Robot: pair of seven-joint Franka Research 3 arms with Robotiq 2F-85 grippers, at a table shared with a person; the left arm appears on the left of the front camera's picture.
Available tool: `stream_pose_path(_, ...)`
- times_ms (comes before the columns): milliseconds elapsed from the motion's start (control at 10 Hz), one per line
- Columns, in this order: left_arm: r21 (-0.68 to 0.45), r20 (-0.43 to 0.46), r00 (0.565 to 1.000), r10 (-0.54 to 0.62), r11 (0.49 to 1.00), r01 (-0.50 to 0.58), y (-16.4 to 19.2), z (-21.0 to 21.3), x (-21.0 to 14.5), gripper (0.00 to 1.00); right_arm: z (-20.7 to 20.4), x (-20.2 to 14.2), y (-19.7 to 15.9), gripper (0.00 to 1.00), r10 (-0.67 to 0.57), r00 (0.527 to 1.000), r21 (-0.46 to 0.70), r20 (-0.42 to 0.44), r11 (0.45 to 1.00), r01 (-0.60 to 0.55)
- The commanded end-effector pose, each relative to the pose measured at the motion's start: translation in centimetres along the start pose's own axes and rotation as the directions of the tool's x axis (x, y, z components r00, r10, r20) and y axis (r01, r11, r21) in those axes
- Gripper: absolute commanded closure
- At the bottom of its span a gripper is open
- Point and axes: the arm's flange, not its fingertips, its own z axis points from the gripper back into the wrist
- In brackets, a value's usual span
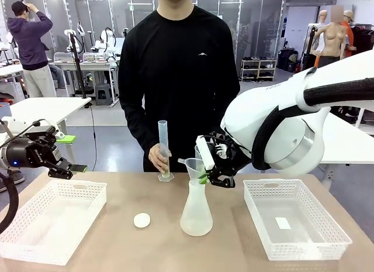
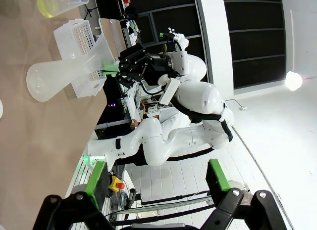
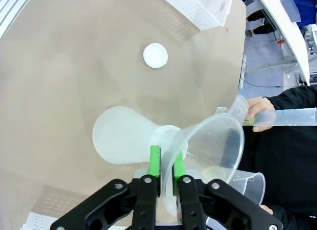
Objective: Prepare the solutions needed for the experiment.
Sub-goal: Pick up the Plastic Funnel and insert it into the Big flask.
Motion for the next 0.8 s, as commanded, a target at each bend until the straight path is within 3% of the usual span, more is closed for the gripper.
stream_pose_path(0, -0.002, -0.002, 1.000, 0.003, 1.000, -0.003, -0.26, 0.00, 0.09, 0.00, -0.55, -0.55, 0.01, 0.56, 0.029, 0.999, -0.006, 0.017, 1.000, -0.029)
stream_pose_path(100, -0.002, -0.002, 1.000, 0.003, 1.000, -0.003, -0.26, 0.00, 0.09, 0.00, -0.44, -0.40, 0.12, 0.72, 0.029, 1.000, -0.003, 0.007, 1.000, -0.029)
stream_pose_path(200, -0.002, -0.002, 1.000, 0.003, 1.000, -0.003, -0.26, 0.00, 0.09, 0.00, -0.32, -0.31, 0.22, 0.37, 0.032, 0.999, -0.007, 0.000, 0.999, -0.032)
stream_pose_path(300, -0.002, -0.002, 1.000, 0.003, 1.000, -0.003, -0.26, 0.00, 0.09, 0.00, -0.25, -0.28, 0.30, 0.53, 0.033, 0.999, -0.007, -0.003, 0.999, -0.033)
stream_pose_path(400, -0.002, -0.002, 1.000, 0.003, 1.000, -0.003, -0.26, 0.00, 0.09, 0.00, -0.21, -0.29, 0.35, 0.17, 0.030, 0.999, -0.008, -0.010, 1.000, -0.030)
stream_pose_path(500, -0.002, -0.002, 1.000, 0.003, 1.000, -0.003, -0.26, 0.00, 0.09, 0.00, -0.19, -0.28, 0.43, 0.33, 0.030, 0.999, -0.006, -0.015, 1.000, -0.030)
stream_pose_path(600, -0.002, -0.002, 1.000, 0.003, 1.000, -0.003, -0.26, 0.00, 0.09, 0.00, -0.17, -0.16, 0.49, 0.00, 0.027, 0.999, 0.009, -0.029, 1.000, -0.026)
stream_pose_path(700, -0.002, -0.002, 1.000, 0.003, 1.000, -0.003, -0.26, 0.00, 0.09, 0.00, -0.04, 0.10, 0.08, 0.00, 0.013, 1.000, 0.003, -0.016, 1.000, -0.013)
